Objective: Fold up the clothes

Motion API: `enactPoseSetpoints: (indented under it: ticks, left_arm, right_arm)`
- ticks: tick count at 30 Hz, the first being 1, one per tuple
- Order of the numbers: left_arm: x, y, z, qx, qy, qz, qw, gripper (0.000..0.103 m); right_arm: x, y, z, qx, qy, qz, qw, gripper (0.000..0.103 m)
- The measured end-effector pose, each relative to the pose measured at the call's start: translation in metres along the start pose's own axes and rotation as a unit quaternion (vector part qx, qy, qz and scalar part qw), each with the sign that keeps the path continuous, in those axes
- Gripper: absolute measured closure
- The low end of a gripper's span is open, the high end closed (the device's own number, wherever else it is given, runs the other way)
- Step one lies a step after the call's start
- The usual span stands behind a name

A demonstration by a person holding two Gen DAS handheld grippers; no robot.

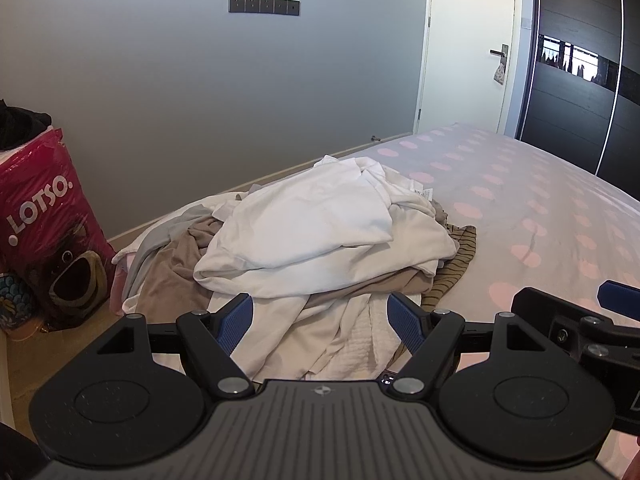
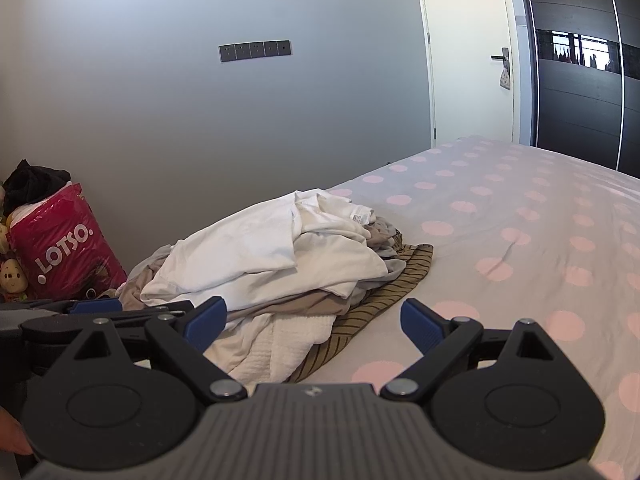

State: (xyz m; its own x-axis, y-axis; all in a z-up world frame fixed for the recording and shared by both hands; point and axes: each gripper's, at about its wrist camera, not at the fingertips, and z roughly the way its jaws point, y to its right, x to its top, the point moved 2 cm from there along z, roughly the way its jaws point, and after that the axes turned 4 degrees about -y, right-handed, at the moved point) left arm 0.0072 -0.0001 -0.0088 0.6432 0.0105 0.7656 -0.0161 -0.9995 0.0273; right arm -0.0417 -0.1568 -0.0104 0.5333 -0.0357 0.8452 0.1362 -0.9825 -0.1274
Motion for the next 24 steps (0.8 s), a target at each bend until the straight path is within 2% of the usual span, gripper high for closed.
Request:
enactPoseSetpoints:
  ticks: [12,17,21,24]
  left_arm:
    - [0.008,-0.004,0.007,0.018,-0.011,0.008,0.9998,0.03]
    - [0.022,-0.008,0.02,0.033,-0.031,0.006,0.999,0.029]
    - [0.031,-0.014,0.041,0.03,-0.05,0.001,0.9983,0.029]
    - [0.035,-0.028,0.061,0.031,-0.068,-0.035,0.9966,0.031]
  right_arm:
    - [0.008,-0.003,0.017,0.009,-0.011,-0.012,1.0,0.008]
    - [0.018,-0.005,0.032,0.003,-0.02,-0.044,0.999,0.009]
    - [0.029,-0.004,0.055,0.001,-0.024,-0.055,0.998,0.02]
    - [0.038,-0.002,0.084,0.004,-0.037,-0.054,0.998,0.027]
